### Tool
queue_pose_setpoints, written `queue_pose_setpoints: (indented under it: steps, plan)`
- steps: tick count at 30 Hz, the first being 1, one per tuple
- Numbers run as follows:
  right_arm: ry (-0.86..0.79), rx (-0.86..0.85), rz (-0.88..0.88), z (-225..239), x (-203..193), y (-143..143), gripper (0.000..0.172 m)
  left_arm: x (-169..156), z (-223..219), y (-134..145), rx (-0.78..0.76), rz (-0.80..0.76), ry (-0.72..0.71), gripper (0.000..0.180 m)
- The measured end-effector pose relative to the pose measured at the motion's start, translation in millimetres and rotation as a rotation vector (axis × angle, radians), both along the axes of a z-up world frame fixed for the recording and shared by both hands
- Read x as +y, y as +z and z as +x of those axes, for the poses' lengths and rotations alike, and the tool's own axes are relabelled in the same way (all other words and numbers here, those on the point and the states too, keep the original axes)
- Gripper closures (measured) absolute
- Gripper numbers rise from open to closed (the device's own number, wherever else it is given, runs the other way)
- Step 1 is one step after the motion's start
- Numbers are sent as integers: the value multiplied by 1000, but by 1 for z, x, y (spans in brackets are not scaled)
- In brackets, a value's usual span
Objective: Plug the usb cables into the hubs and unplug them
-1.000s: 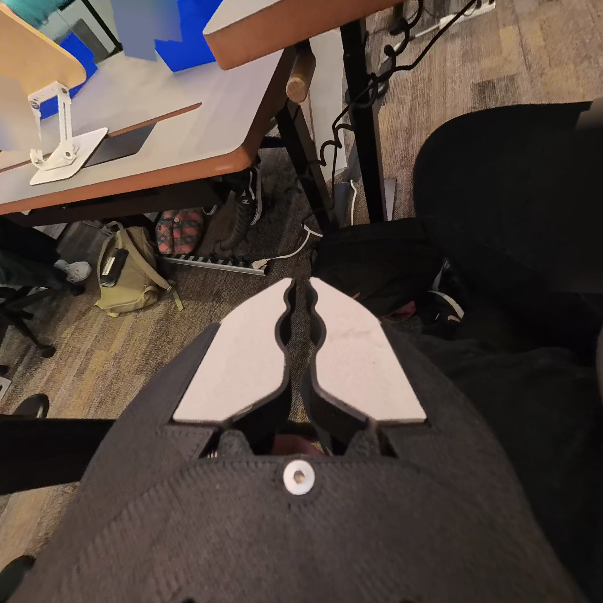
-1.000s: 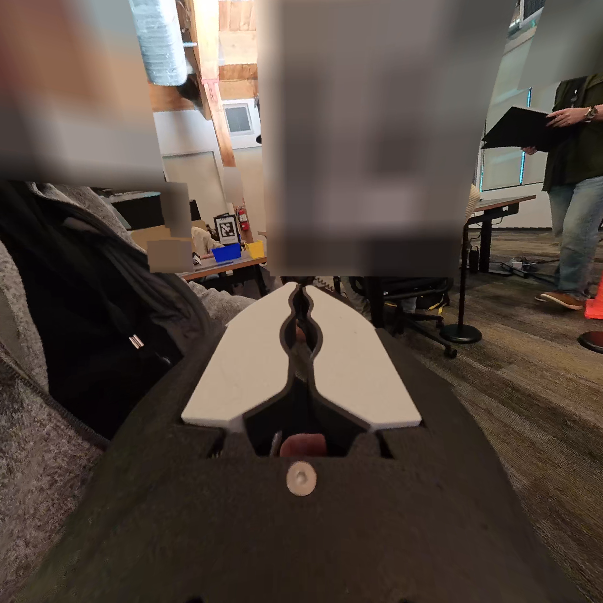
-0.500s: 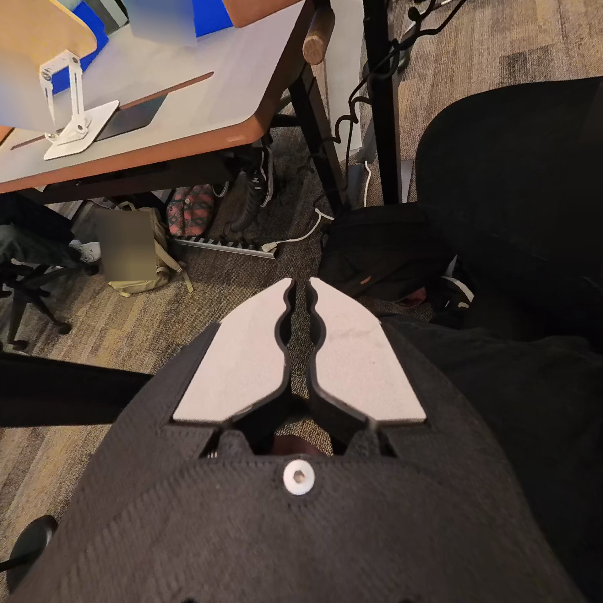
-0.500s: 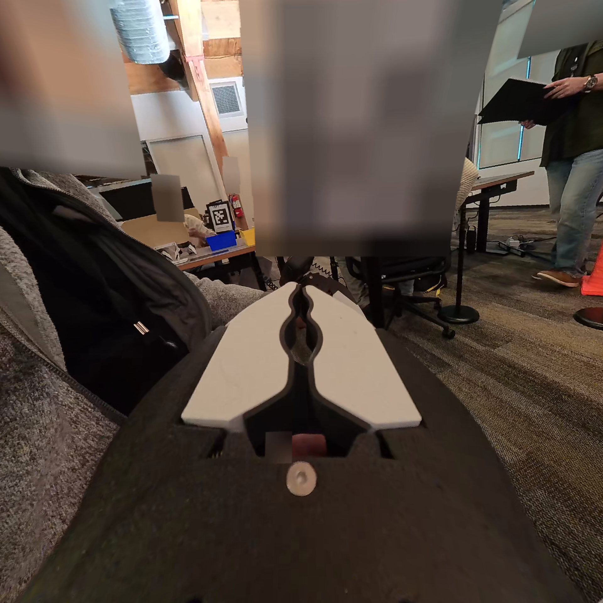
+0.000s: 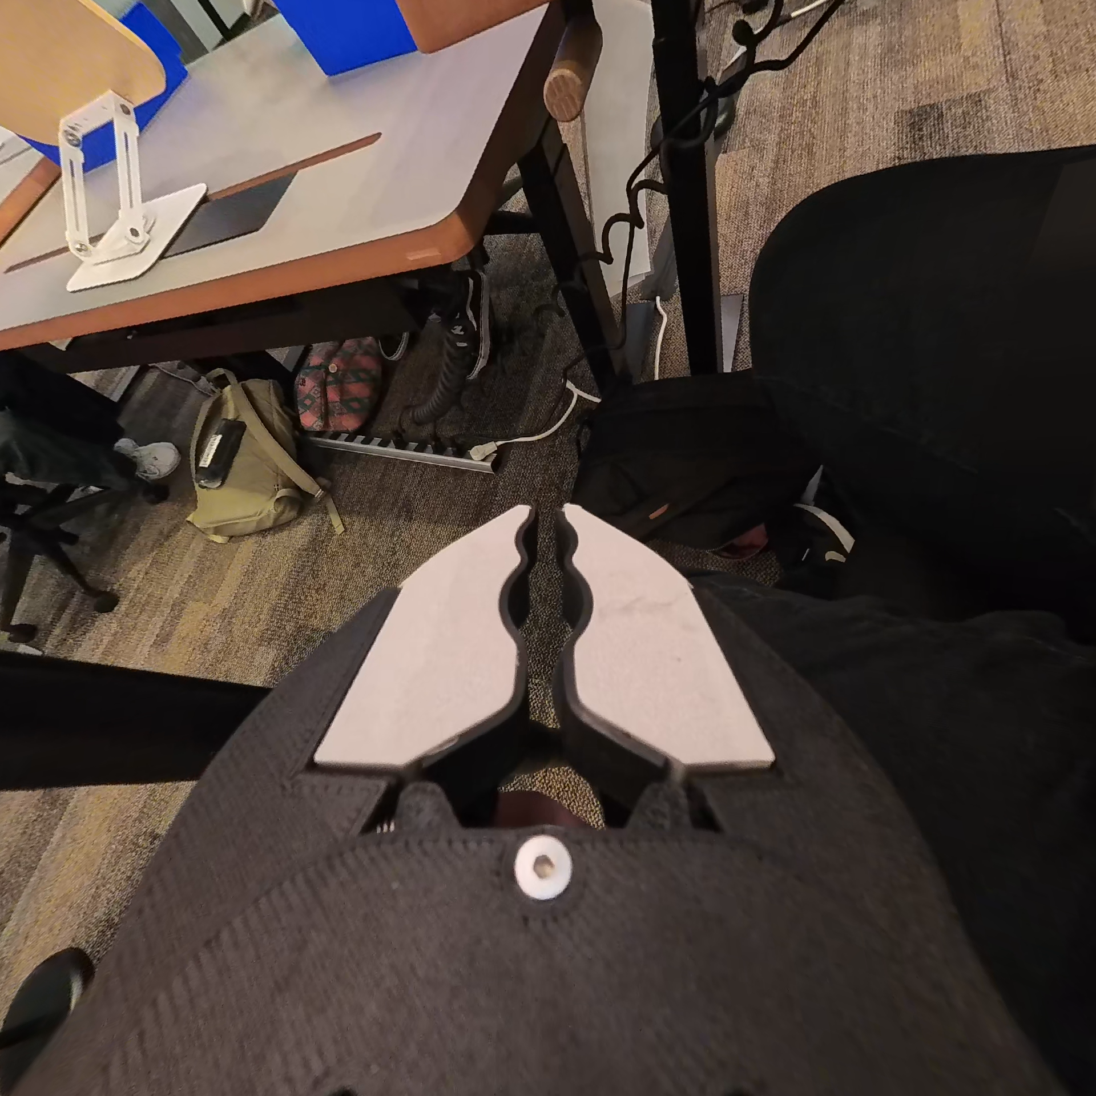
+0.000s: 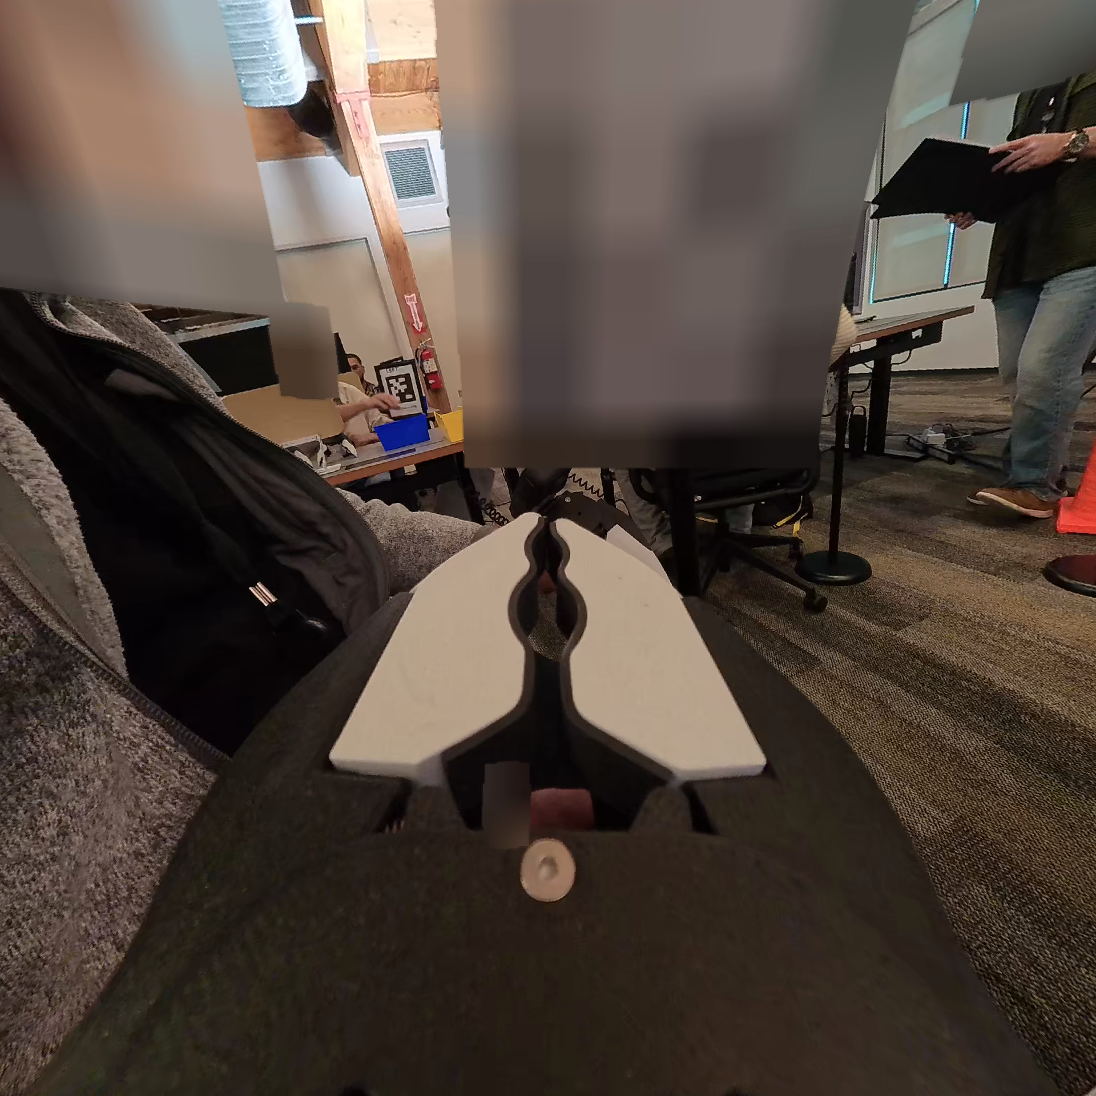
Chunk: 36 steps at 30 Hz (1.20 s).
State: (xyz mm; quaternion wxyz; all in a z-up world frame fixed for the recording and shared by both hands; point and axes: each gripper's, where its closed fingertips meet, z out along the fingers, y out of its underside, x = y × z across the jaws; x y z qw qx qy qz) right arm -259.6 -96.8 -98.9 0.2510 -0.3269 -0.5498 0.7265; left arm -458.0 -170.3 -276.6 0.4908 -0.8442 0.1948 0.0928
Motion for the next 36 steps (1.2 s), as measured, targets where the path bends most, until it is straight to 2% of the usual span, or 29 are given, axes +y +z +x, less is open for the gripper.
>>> queue_pose_setpoints:
  steps: [10, 27, 33, 36]
  plan:
    - [2, -1, 3, 1, 0, 0, 171, 1, 1, 0, -4, 1, -4, 174]
    - [5, -6, 14, 2, 0, -1, 171, 2, 2, -8, -25, -17, 3, 158]
    - [6, -6, 13, 2, 0, -1, 171, 3, 1, -11, -30, -21, 15, 150]
    - [6, -6, 15, 2, 0, -1, 171, 5, -3, -9, -47, 0, 46, 130]
